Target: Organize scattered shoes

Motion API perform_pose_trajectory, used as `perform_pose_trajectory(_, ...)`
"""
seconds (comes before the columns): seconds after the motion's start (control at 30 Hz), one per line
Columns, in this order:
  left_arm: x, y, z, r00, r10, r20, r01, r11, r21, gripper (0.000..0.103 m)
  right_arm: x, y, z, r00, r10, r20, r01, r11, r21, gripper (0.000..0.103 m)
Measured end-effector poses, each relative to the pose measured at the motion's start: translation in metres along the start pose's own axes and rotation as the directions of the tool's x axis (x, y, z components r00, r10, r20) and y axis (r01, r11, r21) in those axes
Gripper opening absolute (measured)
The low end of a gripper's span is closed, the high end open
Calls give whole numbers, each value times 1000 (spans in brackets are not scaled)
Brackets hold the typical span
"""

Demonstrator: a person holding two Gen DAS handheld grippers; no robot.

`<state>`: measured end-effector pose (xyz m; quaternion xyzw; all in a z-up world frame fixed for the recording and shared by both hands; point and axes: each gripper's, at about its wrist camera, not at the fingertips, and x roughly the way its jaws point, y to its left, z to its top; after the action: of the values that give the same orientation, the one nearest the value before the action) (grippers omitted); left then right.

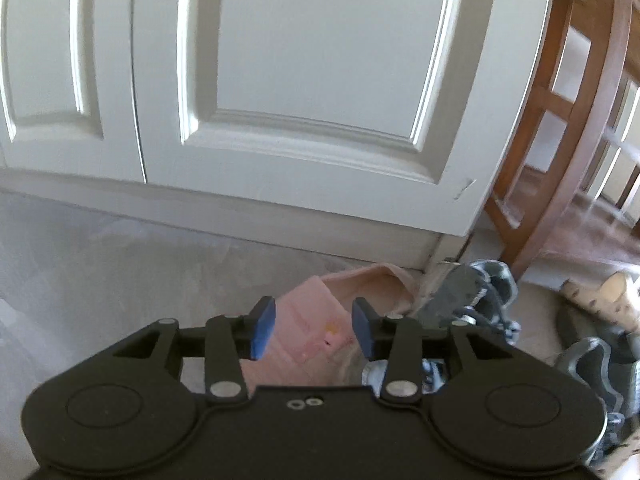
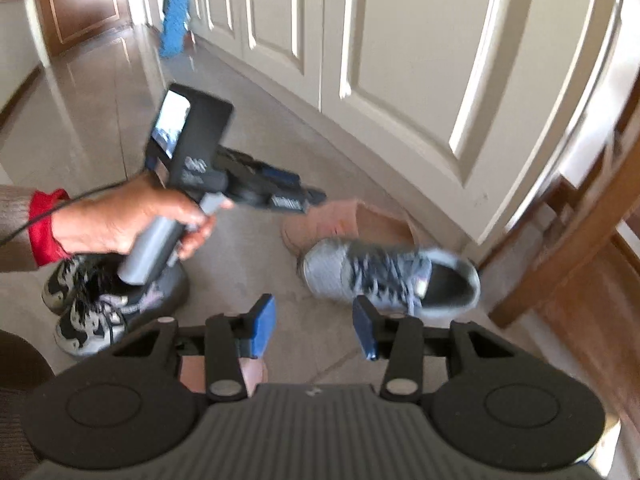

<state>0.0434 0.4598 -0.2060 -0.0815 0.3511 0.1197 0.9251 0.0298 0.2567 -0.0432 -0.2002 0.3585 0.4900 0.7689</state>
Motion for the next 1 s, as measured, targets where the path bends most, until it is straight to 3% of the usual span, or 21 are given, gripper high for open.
perform_pose_trajectory(0.17,42,-11,10,997,4,-83,0,999,48,44,33,-28,-8,997,60,42,-64,992,109,47)
perform_pose_trajectory(0.3,77,-21,19,992,48,-115,-36,994,99,44,57,-47,-12,993,106,52,-114,974,194,47)
perform_pose_trajectory(0.53,134,-31,24,962,142,-235,-97,977,190,44,70,-65,-23,988,145,51,-153,961,231,47)
perform_pose_trajectory(0.6,140,-33,24,955,160,-248,-113,974,194,41,71,-67,-28,989,144,39,-149,963,223,47)
perform_pose_trajectory(0.67,150,-34,22,943,196,-270,-150,972,183,20,69,-70,-33,990,141,31,-144,963,228,47)
perform_pose_trajectory(0.77,148,-33,16,942,218,-255,-182,971,158,8,64,-75,-38,990,136,32,-140,957,252,47)
perform_pose_trajectory(0.87,132,-32,6,952,225,-206,-198,970,144,7,60,-77,-41,992,122,42,-129,955,268,47)
perform_pose_trajectory(1.0,110,-20,-5,951,250,-180,-231,966,119,7,59,-73,-34,994,94,62,-107,959,261,47)
